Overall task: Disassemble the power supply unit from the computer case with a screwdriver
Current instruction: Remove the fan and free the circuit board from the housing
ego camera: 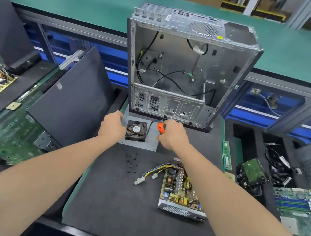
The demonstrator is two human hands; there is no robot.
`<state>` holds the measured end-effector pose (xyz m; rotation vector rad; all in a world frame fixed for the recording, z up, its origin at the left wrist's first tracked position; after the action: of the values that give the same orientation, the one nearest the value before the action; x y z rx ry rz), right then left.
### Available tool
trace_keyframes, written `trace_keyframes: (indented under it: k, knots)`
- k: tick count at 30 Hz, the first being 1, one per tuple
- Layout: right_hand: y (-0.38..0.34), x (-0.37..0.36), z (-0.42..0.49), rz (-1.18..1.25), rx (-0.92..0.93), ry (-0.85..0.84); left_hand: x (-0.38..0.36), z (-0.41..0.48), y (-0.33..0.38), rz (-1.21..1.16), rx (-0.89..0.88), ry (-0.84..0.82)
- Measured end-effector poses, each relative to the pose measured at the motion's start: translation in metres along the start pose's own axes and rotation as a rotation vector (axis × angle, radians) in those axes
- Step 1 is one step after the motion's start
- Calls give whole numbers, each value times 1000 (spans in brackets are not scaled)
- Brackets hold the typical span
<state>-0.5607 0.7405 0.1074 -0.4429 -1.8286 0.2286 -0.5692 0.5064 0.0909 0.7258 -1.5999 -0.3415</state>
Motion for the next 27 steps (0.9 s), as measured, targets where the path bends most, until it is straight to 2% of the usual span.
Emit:
trace_keyframes:
  k: [2,5,7,9,11,13,15,17,20,23,27]
  knots:
    - [-1,3,-2,-5,33,-3,1,-4,9,70,-49,42]
    - [-8,20,-10,27,107,65,7,-22,53,288,-345,223]
    - [-9,42,-22,52,141,126,-8,-42,95,230,-602,140]
    - [-3,67,-40,47,146,182,-33,-68,133,129,-779,-73]
    - [10,90,-61,17,146,260,-50,-92,159,-56,-806,-234]
    - [32,112,-85,20,145,345,-62,-111,174,-238,-761,-298]
    - [58,126,-106,73,141,394,-80,-129,184,-297,-764,-335]
    - [81,130,-122,140,158,406,-105,-151,191,-232,-838,-428]
    - [104,125,-141,220,200,422,-146,-183,189,37,-991,-552]
    - [120,116,-156,265,230,468,-164,-199,176,213,-1075,-518]
    - [125,100,-165,313,292,499,-165,-204,167,185,-1074,-515]
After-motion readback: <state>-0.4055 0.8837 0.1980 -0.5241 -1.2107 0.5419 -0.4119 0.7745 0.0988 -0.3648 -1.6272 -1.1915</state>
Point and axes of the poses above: each hand's wrist, its own z-axis towards the middle knuckle, its own x-axis out of the back of the hand, y = z × x, the point moved 9 cm from there along z, towards the middle knuckle, and after that the axes turned 1 degree about -y, right-handed, at the moved point
